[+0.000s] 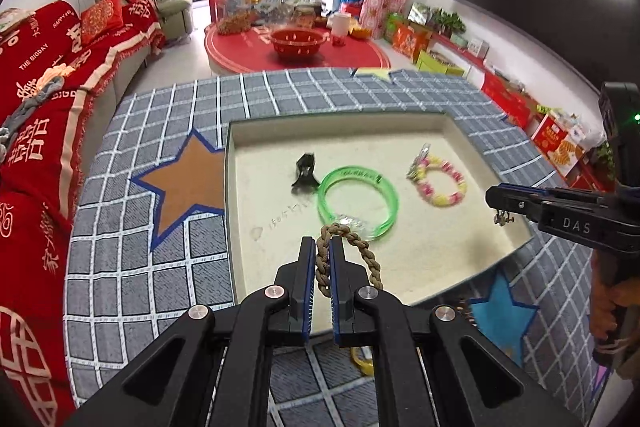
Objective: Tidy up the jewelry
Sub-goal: 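Carry the braided bracelet and heart pendant over the tray with both tools, then open both tools to drop the bracelet and pendant into the tray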
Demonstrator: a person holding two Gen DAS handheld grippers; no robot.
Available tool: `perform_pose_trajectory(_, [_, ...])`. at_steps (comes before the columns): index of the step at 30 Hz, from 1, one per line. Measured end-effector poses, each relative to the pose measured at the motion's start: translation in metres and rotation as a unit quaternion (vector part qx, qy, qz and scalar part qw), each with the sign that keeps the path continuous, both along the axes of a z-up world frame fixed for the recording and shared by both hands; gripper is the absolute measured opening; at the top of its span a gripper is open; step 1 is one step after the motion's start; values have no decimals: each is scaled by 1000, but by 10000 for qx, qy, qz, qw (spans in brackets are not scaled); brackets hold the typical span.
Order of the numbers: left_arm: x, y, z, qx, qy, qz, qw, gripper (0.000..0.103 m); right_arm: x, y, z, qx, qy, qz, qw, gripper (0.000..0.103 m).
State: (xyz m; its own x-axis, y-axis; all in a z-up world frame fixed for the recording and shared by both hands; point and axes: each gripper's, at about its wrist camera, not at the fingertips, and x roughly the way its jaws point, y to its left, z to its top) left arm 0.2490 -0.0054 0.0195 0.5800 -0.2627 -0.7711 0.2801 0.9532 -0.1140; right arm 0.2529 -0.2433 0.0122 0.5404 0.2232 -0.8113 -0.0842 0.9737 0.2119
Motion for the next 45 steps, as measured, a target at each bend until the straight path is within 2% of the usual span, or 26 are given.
perform_pose_trajectory(7, [23,-7,-25,119,288,7,9995,20,17,1,-28,38,324,31,9995,19])
perform_pose_trajectory(14, [42,-19,-39,297,353,59,9989,20,34,-4,-42,28,415,-95,9991,19])
perform_pose_trajectory(24, [69,-23,-50,337,368,329,9982,20,60,-12,-42,11,197,-346,9992,19])
perform_pose_trajectory(30, [68,-30,-50,577,189,360,9975,20,60,-7,-42,-152,71,-318,9994,19])
perform_pose_trajectory(36, [63,-35,-49,796,75,361,9961,20,58,-7,-42,-97,50,-381,9992,20])
perform_pose_trajectory(39, [61,-33,-48,795,56,400,9960,20,58,-8,-42,-27,80,-339,9994,25])
perform_pose_trajectory(45, [56,-32,-42,799,-32,415,9959,20,55,-3,-36,159,27,-262,9995,49])
